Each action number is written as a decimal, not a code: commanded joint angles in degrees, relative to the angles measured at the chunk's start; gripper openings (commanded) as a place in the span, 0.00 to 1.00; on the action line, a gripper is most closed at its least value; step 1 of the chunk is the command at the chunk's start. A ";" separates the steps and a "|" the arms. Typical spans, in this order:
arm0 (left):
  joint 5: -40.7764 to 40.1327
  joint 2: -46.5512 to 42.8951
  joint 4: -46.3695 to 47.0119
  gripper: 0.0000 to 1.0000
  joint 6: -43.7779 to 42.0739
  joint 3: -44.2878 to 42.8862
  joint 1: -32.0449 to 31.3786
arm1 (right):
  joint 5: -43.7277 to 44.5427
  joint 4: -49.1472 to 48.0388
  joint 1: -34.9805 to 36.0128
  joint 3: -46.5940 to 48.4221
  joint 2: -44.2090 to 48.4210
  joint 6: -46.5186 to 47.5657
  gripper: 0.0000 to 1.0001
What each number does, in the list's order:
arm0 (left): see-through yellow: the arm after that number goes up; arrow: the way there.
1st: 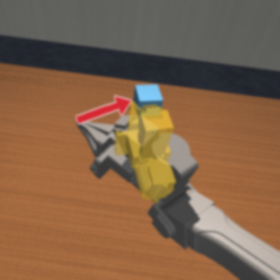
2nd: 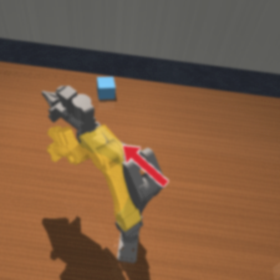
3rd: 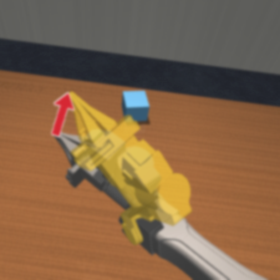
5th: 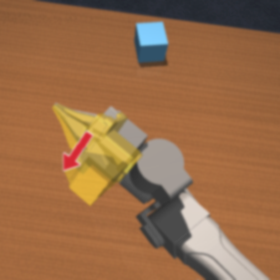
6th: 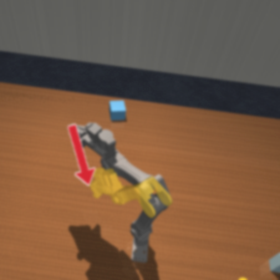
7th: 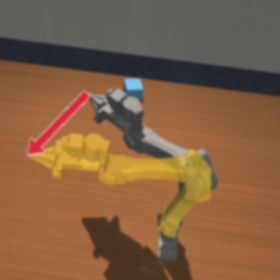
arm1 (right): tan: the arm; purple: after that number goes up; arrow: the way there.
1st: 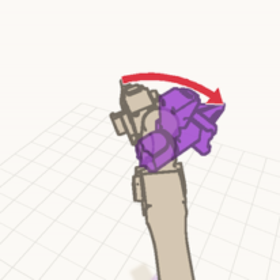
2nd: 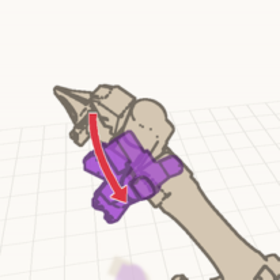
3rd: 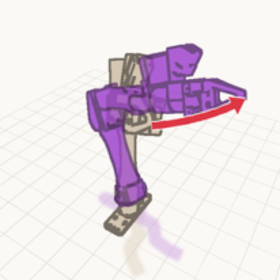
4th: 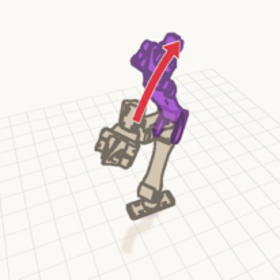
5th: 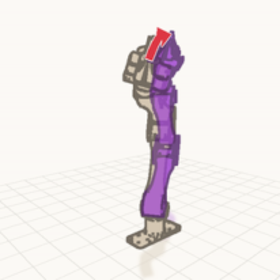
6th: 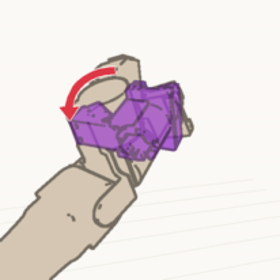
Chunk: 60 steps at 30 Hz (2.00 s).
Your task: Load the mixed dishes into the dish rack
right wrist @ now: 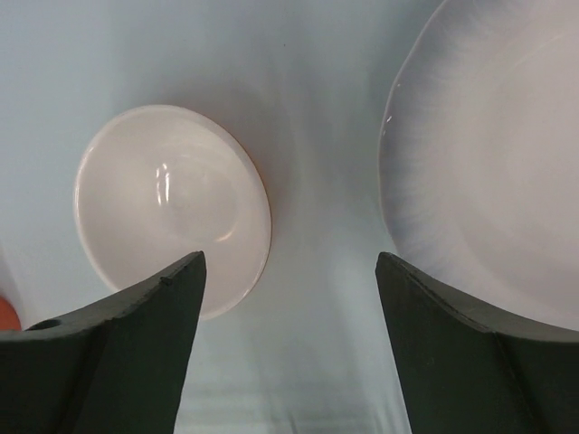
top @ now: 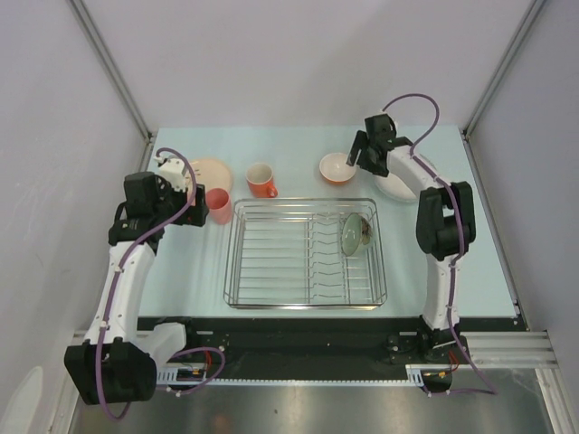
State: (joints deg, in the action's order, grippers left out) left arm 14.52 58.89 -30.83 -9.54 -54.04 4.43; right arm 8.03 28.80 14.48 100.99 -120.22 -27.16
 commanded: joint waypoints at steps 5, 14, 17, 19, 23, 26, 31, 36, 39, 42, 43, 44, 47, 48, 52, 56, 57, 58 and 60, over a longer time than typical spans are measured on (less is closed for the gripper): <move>0.07 0.70 0.68 1.00 -0.48 -2.12 0.50 | -1.27 -2.87 0.02 5.44 -5.63 -0.44 0.74; 0.07 1.22 1.04 1.00 -0.39 -1.68 0.50 | -2.67 -1.11 1.69 10.89 -13.01 -1.67 0.66; -0.02 1.14 1.12 1.00 -0.48 -1.51 0.50 | -2.23 -0.23 2.48 12.82 -14.86 -1.67 0.59; -0.20 0.96 1.38 1.00 -0.65 -1.24 0.50 | -2.14 0.12 2.74 13.61 -15.65 -1.50 0.49; -0.55 0.52 1.74 1.00 -0.92 -0.45 0.41 | -1.62 0.65 3.27 13.80 -15.74 -1.32 0.05; -0.73 0.35 2.18 1.00 -0.92 0.08 0.49 | -0.31 1.52 3.45 13.36 -14.26 -0.71 0.00; -0.55 0.52 3.05 1.00 -0.83 0.60 0.50 | 3.04 2.14 3.63 12.04 -6.62 2.45 0.00; -0.29 1.66 4.20 1.00 -0.83 0.87 0.50 | 9.00 5.03 3.53 12.73 7.88 6.84 0.00; 0.07 2.10 5.16 1.00 -0.74 1.13 0.58 | 21.82 7.68 8.34 10.57 15.67 13.61 0.00; 0.50 2.80 5.34 1.00 -0.48 1.13 0.58 | 32.90 13.98 11.79 9.30 19.93 14.07 0.00; 0.59 2.89 5.43 1.00 -0.48 1.13 0.50 | 36.14 17.23 13.54 9.40 20.11 13.19 0.00; 0.85 2.89 5.43 1.00 -0.48 1.13 0.58 | 37.22 20.04 14.51 8.88 20.46 12.14 0.00; 0.77 3.33 5.34 0.99 -1.00 0.87 0.58 | 40.92 28.75 18.82 2.30 24.50 8.71 0.00; 0.68 3.42 5.17 1.00 -1.18 0.52 0.50 | 41.97 30.25 20.05 0.72 25.73 8.18 0.00; 0.42 3.77 4.99 1.00 -1.71 -0.01 0.58 | 47.41 42.19 26.20 -2.37 30.48 -0.14 0.00; 0.68 4.12 4.73 0.99 -1.18 -0.36 0.58 | 46.55 56.43 29.90 -2.20 31.54 -9.39 0.00; 0.86 4.04 4.73 1.00 -1.01 -0.54 0.58 | 45.85 58.37 31.91 -3.16 32.15 -8.71 0.00; 0.86 4.12 4.73 1.00 -0.83 -0.54 0.50 | 42.71 58.39 32.62 -3.95 33.20 -8.53 0.00; 0.86 4.30 4.73 1.00 -0.74 -0.80 0.58 | 38.48 58.39 33.42 -6.41 36.19 -9.32 0.00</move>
State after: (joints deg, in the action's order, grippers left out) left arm 14.20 63.02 -27.51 -9.72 -53.19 4.49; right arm 49.25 73.52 45.87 96.60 -90.65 -30.30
